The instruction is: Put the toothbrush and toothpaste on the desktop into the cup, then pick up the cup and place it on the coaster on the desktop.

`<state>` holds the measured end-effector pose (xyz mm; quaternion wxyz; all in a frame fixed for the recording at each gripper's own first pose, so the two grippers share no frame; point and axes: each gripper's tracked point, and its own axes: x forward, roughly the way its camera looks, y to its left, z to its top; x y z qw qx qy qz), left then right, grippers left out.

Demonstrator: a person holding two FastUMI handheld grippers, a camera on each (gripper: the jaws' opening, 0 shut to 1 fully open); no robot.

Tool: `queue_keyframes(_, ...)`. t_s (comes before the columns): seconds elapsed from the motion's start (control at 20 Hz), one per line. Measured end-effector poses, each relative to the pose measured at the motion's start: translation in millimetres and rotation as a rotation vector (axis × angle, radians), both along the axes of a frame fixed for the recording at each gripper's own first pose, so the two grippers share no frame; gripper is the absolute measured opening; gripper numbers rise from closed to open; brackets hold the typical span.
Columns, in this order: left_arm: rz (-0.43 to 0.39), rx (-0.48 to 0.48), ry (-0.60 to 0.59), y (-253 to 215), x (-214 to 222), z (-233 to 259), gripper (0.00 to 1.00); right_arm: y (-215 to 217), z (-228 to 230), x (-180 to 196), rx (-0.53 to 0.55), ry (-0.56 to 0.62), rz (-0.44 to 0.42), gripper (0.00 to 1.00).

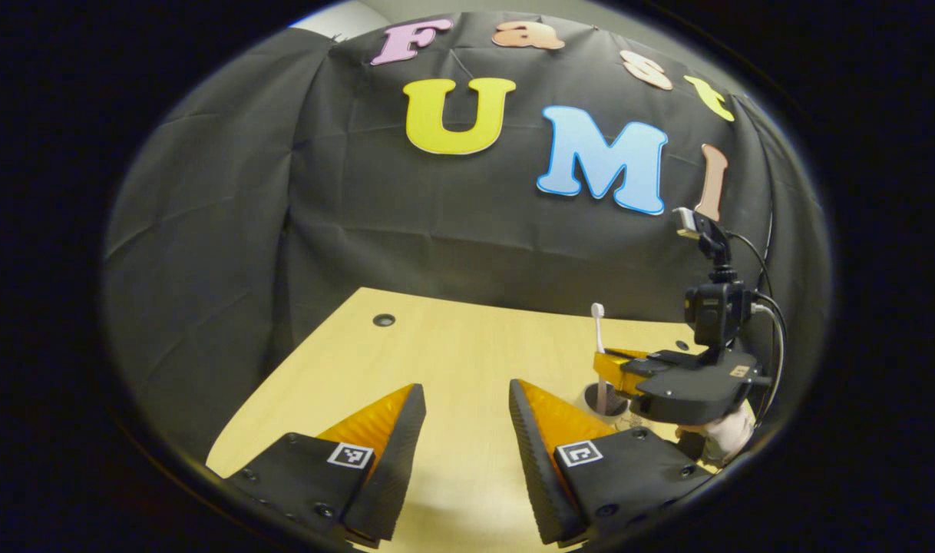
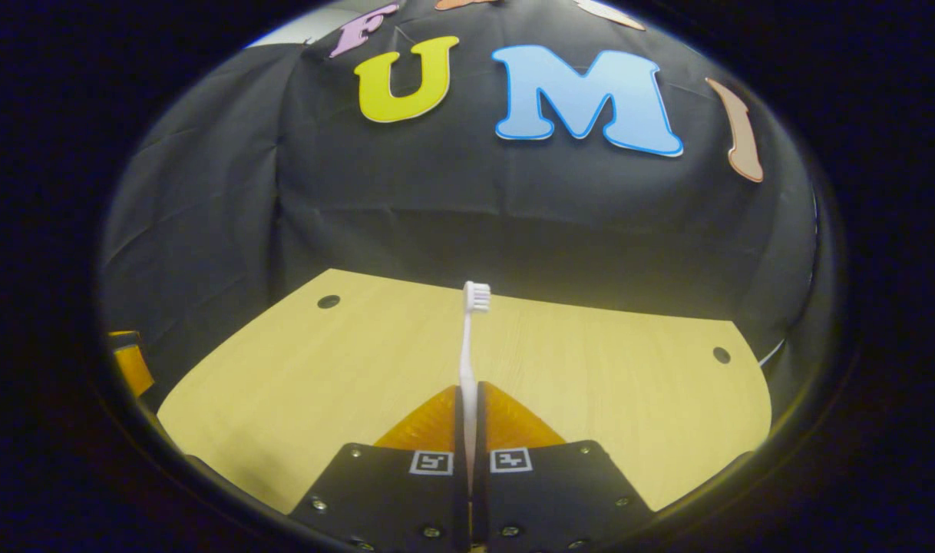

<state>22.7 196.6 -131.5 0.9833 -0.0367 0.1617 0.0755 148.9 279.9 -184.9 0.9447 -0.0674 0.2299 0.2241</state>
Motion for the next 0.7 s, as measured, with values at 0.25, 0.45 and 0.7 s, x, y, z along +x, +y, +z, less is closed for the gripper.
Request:
queue_keyframes(0.25,-0.026,0.002,0.016,-7.4,2.5,-8.9,0.70,-9.0,-6.7,-9.5,-0.021,-0.047,-0.010,0.04)
queue_keyframes(0.45,-0.057,0.014,0.024,-20.3,8.1,-10.1,0.75,-18.0,-2.8,-19.8,-0.016,-0.073,-0.020,0.15)
queue_keyframes(0.7,-0.109,0.010,0.038,-45.3,14.8,-15.4,0.72,-31.1,17.5,-31.1,0.010,-0.093,-0.044,0.24)
